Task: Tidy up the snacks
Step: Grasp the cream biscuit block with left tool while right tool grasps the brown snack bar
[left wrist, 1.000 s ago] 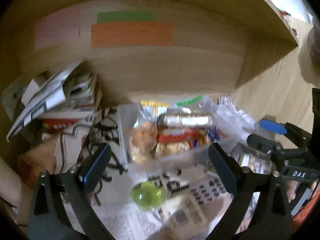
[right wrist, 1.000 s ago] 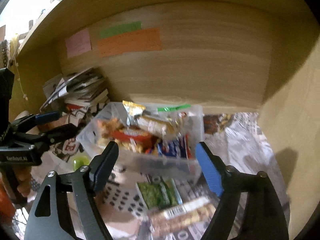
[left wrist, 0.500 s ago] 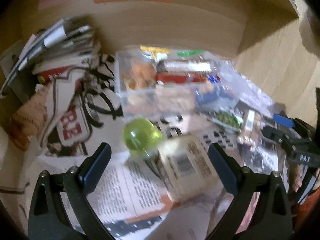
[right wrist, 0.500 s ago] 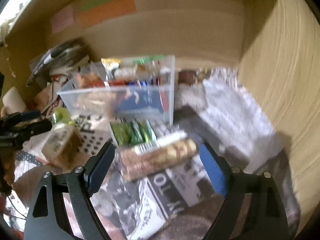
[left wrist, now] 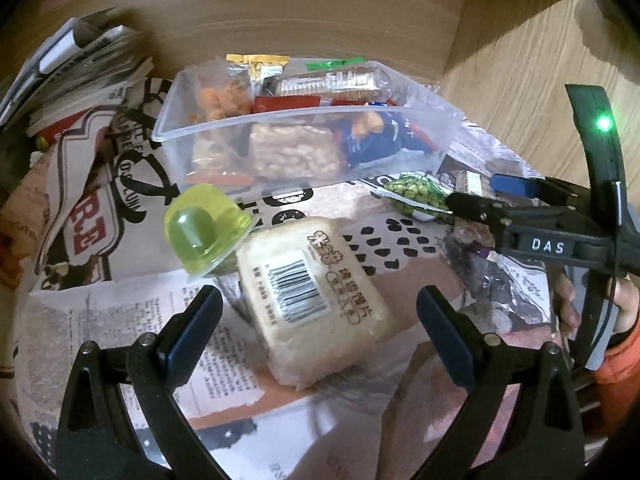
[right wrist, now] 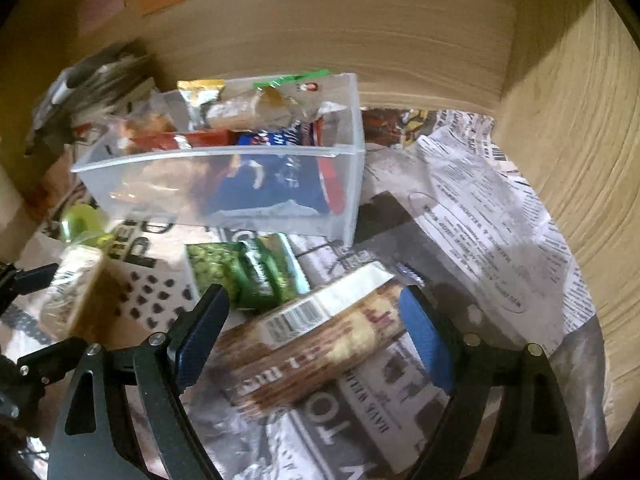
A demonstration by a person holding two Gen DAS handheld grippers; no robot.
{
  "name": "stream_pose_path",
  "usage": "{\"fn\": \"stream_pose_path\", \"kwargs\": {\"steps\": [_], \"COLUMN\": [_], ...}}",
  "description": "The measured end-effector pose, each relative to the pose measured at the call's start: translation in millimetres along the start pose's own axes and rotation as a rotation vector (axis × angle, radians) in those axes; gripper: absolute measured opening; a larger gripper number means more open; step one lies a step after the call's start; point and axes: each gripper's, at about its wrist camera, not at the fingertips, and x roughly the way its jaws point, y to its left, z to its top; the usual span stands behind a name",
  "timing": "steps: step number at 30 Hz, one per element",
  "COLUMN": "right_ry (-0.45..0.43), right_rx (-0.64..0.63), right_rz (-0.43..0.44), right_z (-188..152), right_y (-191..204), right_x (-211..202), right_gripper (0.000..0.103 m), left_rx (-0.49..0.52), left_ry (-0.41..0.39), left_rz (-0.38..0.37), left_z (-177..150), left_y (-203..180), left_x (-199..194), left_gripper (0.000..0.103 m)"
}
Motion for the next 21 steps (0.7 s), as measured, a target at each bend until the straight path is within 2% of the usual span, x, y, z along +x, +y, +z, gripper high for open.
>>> {"fn": "stream_pose_path", "kwargs": {"steps": [6,9,12,16,19,20,21], "right_ry": [0.027,0.003,0.004,-0.007,-0.009,-0.005,0.004], "right_rx": [0.04,0.064,0.078,0.082,0.053,0.044,0.036], "right_rz": [0.015,-0.024,-0.032,-0.007,0.004,0.004,0.001], "right_z": [-17,-26,-31,-27,-21,-20,-20], "right_y": [-18,-29,-38,-39,-32,-30,-28], "right_x": [-8,-22,-33,-33,-25,-22,-16], "right_gripper": [0.083,0.08,0.07,0.069,0.069,0.068,0.061], "left_rx": [0.006,0.026,0.062,0.101,0.118,0.117,0.115], "left_ry": [-0.004,-0.004,0.0,0.0,0.002,0.004,0.01], "left_rz": [-0.042,-0.086,-0.094,-0.064,-0.031,-0.013,-0.004], "left_z": [4,4,4,5,5,5,4], "left_y": [-5,-11,-22,-33,-34,-33,-32], "left_x": [8,9,11,17,22,25,27], "left_gripper": [0.099,0.097,0.088,0.083,0.071,0.063,0.058]}}
